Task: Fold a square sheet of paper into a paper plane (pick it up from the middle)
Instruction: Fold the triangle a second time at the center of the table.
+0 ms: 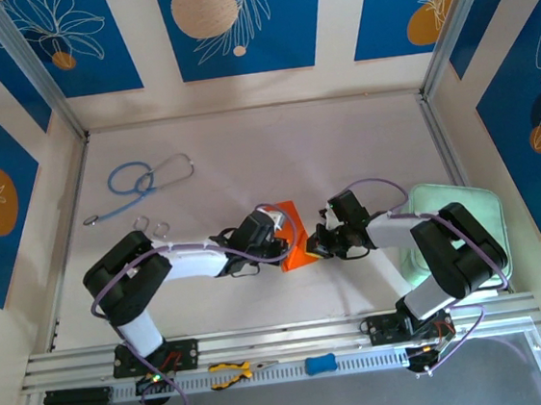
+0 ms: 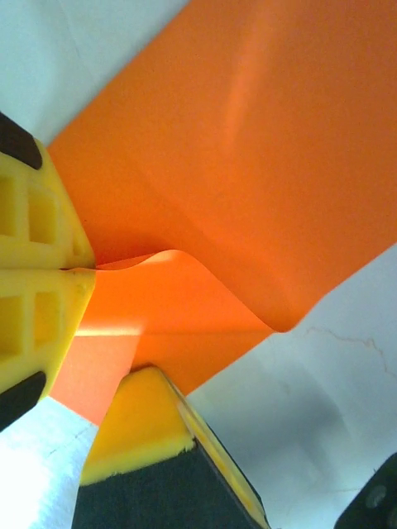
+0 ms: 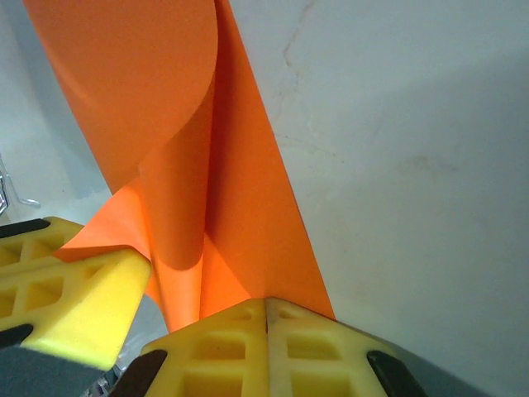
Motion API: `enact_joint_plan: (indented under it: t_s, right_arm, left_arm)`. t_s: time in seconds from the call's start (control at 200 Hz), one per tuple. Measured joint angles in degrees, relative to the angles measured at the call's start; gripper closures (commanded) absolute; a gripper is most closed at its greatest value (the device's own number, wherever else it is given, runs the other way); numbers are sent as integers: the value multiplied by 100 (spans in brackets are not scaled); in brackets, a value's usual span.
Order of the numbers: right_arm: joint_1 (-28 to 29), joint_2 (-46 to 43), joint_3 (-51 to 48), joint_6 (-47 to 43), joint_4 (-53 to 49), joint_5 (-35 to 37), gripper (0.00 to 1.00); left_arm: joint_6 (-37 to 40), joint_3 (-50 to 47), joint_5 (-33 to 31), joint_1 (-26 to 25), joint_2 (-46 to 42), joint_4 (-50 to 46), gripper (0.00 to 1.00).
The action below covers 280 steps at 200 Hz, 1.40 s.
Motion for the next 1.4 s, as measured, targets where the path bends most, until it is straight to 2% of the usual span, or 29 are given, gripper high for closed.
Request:
enact_joint_plan:
  t_s: [0.36,1.4]
  right_arm:
    - [4,9,9,0,0,-4,99]
    - [42,9,39,-2,-52,39,99]
  left_arm:
    - [17,-28,50,262,2,173,98]
    - [11,-120,22,269,72,173,98]
